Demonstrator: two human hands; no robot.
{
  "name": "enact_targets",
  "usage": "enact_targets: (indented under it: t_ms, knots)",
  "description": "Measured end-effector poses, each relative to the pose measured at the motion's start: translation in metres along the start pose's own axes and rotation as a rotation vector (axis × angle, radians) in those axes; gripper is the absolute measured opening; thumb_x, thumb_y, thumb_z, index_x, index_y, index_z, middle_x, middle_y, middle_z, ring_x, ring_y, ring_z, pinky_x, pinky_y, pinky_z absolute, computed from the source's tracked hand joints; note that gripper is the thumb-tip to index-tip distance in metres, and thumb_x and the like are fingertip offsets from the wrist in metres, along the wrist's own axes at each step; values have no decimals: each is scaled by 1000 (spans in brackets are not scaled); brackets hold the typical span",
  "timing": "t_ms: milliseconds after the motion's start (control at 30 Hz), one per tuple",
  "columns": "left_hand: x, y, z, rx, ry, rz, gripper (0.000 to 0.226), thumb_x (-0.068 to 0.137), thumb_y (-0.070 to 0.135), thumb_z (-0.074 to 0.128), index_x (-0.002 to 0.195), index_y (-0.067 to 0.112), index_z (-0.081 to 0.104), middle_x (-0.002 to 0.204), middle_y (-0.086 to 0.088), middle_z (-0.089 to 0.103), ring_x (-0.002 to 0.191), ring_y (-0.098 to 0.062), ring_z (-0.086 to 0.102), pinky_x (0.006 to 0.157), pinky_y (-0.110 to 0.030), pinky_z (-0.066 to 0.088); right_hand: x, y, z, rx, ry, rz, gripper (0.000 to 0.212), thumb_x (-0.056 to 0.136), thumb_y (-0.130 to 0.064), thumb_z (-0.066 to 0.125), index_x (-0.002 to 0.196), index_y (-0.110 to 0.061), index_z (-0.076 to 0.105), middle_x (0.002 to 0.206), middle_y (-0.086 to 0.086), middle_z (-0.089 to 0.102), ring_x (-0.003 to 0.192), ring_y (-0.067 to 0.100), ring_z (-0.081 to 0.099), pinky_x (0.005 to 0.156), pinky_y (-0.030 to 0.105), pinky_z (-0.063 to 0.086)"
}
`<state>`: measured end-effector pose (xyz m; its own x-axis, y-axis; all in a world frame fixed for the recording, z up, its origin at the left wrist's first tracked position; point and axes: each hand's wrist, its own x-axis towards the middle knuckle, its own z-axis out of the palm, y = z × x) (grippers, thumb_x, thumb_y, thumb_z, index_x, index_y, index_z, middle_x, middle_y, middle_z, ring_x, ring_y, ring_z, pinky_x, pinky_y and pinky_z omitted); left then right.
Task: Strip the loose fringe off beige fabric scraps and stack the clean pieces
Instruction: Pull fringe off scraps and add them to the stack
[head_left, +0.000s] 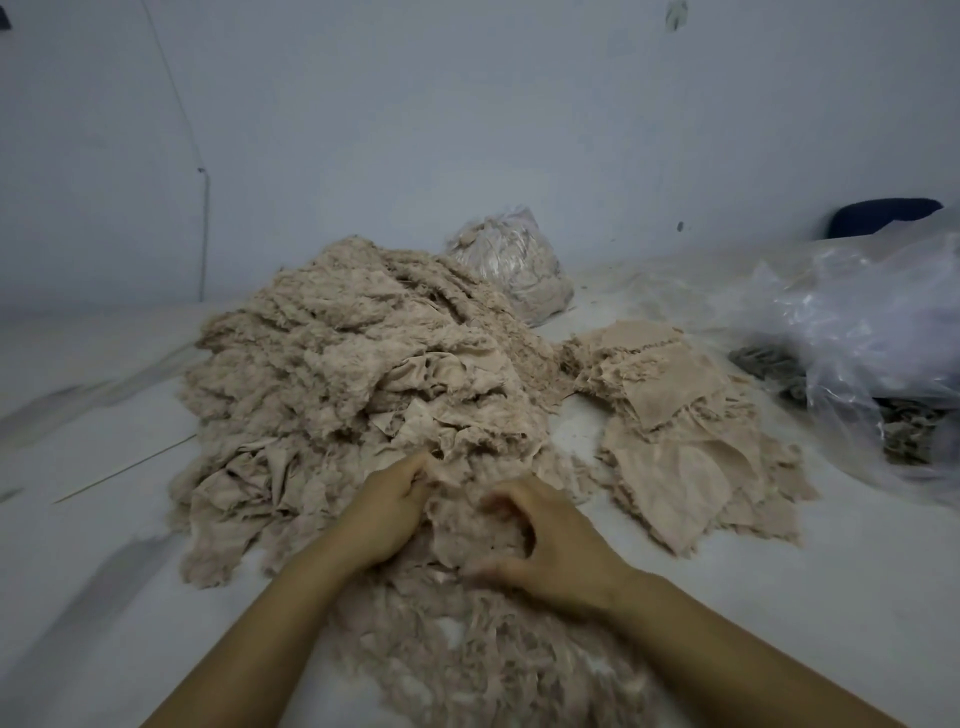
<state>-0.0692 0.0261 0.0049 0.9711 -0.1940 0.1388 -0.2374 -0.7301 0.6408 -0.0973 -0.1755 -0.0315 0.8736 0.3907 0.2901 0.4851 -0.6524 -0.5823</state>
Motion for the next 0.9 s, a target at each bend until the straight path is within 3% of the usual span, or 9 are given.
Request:
enact_targets:
  t_ms: [67, 200, 300, 367, 467, 567, 667, 767, 900]
  knots:
    - [-1, 1, -2, 118, 28, 9, 14, 99, 18, 41, 93, 15, 54, 79, 0, 59, 66, -13, 52, 53, -19, 34, -1, 6, 6, -118, -71, -83, 35, 88, -46, 59, 106, -17, 61, 103, -1, 58, 96, 14, 51, 83, 27, 42]
    - [-5, 0, 4, 369, 45, 110, 10, 89, 16, 47, 85, 12, 54, 76, 8, 45, 80, -19, 51, 56, -21, 31, 0, 4, -4, 334, 318, 93, 23, 96, -16, 54, 73, -15, 51, 67, -6, 51, 63, 2, 47, 62, 20, 37]
    - [-3, 6, 9, 365, 31, 325, 40, 83, 26, 55, 121, 16, 55, 123, 12, 39, 121, -13, 33, 100, -23, 29, 1, -1, -15, 514, 333, 32, 27, 97, -11, 50, 72, -20, 47, 62, -16, 46, 59, -1, 41, 59, 15, 33]
    - [5, 18, 14, 282, 10, 434, 48, 82, 13, 59, 129, 14, 52, 129, 9, 42, 125, -12, 33, 105, -26, 26, 0, -5, -19, 552, 281, 26, 28, 99, -12, 46, 72, -20, 47, 63, -17, 46, 60, -1, 39, 61, 17, 34]
    - [14, 34, 19, 208, -20, 386, 32, 76, -10, 48, 97, 8, 64, 94, -1, 60, 98, -28, 55, 76, -32, 39, -5, -4, -26, 652, 306, 142, 34, 95, -38, 45, 70, -15, 40, 63, -11, 40, 60, 5, 37, 63, 27, 33]
    - [17, 45, 27, 328, -35, 422, 40, 81, 1, 49, 109, 23, 68, 90, -1, 62, 88, -20, 55, 70, -33, 42, -9, 1, -25, 558, 240, 231, 43, 79, -56, 60, 85, -15, 51, 79, -2, 55, 71, 10, 51, 69, 32, 44]
    - [18, 56, 36, 325, -58, 462, 27, 83, 7, 52, 100, 19, 69, 90, -2, 66, 88, -23, 59, 72, -36, 46, -8, 6, -22, 373, 354, 214, 18, 85, -33, 68, 78, -23, 56, 70, -15, 59, 68, -1, 54, 62, 18, 41]
    - [23, 46, 28, 282, -93, 327, 39, 88, 1, 47, 113, 21, 68, 118, -2, 67, 107, -21, 60, 87, -31, 47, -9, 16, -29, 342, 442, 263, 35, 92, -23, 61, 59, -24, 49, 56, -21, 54, 58, -4, 49, 57, 13, 35]
    - [19, 43, 23, 183, -67, 256, 42, 88, 0, 44, 114, 23, 67, 123, -1, 65, 112, -16, 58, 91, -24, 44, -15, 16, -32, 405, 362, 273, 30, 85, -52, 56, 68, -28, 49, 62, -15, 49, 60, -1, 48, 61, 17, 34]
